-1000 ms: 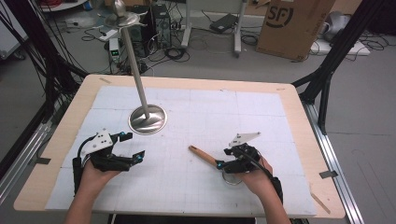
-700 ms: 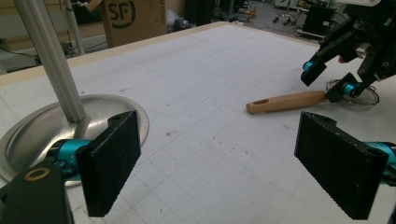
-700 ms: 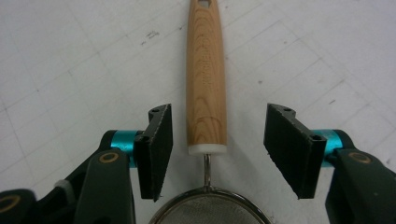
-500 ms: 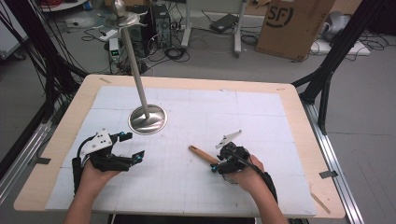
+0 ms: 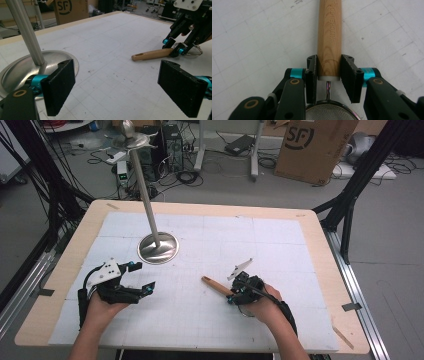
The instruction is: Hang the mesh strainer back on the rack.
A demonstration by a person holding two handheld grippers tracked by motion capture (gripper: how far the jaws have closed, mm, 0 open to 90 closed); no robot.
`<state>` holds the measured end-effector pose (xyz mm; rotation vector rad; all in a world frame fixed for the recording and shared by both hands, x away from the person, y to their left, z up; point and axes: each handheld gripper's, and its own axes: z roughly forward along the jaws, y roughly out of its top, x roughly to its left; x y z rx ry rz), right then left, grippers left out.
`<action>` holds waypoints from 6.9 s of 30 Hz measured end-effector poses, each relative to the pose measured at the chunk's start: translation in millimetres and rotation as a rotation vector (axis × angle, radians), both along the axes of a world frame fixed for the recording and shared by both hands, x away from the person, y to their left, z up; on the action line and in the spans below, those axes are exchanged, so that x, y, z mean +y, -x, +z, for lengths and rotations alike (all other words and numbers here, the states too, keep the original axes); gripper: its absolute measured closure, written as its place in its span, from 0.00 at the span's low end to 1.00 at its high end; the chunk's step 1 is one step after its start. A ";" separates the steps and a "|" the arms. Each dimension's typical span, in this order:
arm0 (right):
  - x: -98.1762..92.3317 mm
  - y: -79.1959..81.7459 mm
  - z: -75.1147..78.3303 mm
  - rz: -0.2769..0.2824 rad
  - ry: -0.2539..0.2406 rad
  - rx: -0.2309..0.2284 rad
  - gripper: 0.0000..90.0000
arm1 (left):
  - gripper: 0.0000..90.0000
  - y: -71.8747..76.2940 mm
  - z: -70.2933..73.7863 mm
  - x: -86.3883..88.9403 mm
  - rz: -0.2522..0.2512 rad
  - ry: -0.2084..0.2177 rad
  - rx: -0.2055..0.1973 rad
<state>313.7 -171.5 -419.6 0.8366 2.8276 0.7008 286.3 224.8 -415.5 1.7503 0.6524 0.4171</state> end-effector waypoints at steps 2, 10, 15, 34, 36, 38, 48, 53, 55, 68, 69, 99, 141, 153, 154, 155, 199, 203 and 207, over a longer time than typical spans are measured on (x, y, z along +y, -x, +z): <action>2.5 -0.4 1.0 -0.002 0.019 0.012 0.73 | 0.17 0.1 -0.3 -0.8 0.002 0.004 0.001; 13.3 -5.5 4.7 0.009 0.105 0.042 0.74 | 0.17 -0.2 -0.9 -1.9 -0.002 -0.003 0.004; 20.0 -8.0 6.2 0.009 0.152 0.058 0.74 | 0.17 -0.2 -1.0 -2.3 -0.002 -0.005 0.004; 8.8 0.5 19.7 0.032 0.021 -0.042 0.76 | 0.17 -0.1 -0.6 0.5 0.008 -0.003 0.001; 6.6 0.8 24.1 0.035 -0.011 -0.069 0.76 | 0.17 0.2 -0.3 0.6 0.008 -0.001 0.001; 4.1 1.0 28.2 0.031 -0.044 -0.088 0.76 | 0.17 0.6 -0.1 0.5 0.008 0.003 0.000; -11.4 0.8 49.6 -0.007 -0.237 -0.189 0.76 | 0.17 0.2 0.0 1.6 0.009 0.007 0.000; -16.1 2.2 60.4 -0.007 -0.319 -0.226 0.76 | 0.17 0.2 0.0 1.6 0.007 0.012 -0.001; -18.1 2.7 65.5 -0.006 -0.350 -0.246 0.76 | 0.17 0.4 0.2 1.6 0.007 0.013 -0.001; -16.8 -12.5 104.4 0.042 -0.500 -0.325 0.76 | 0.17 0.5 0.8 3.1 0.009 0.021 -0.004; -14.8 -14.7 108.7 0.047 -0.509 -0.327 0.76 | 0.17 0.5 0.9 3.2 0.009 0.022 -0.004; 6.5 -65.2 178.1 0.137 -0.603 -0.387 0.76 | 0.17 -0.7 0.6 3.3 -0.001 0.034 -0.004; 66.9 -114.8 236.0 0.174 -0.640 -0.401 0.76 | 0.17 -2.0 -0.5 1.9 -0.004 0.029 -0.008; 83.4 -124.6 232.6 0.172 -0.633 -0.384 0.76 | 0.17 -2.3 -0.6 2.3 -0.003 0.030 -0.008; 84.7 -125.2 231.9 0.171 -0.634 -0.386 0.76 | 0.17 -2.2 -0.5 2.3 -0.003 0.031 -0.008; 85.5 -125.6 231.2 0.170 -0.633 -0.380 0.76 | 0.17 -2.1 -0.6 1.9 -0.002 0.035 -0.010; 140.4 -134.0 213.4 0.159 -0.552 -0.344 0.64 | 0.17 -0.4 3.2 3.9 -0.012 0.051 -0.018; 131.6 -125.9 219.5 0.161 -0.575 -0.363 0.62 | 0.17 0.1 3.3 3.0 -0.014 0.050 -0.020; 119.1 -115.7 224.6 0.157 -0.583 -0.379 0.60 | 0.17 0.7 3.6 3.3 -0.012 0.050 -0.017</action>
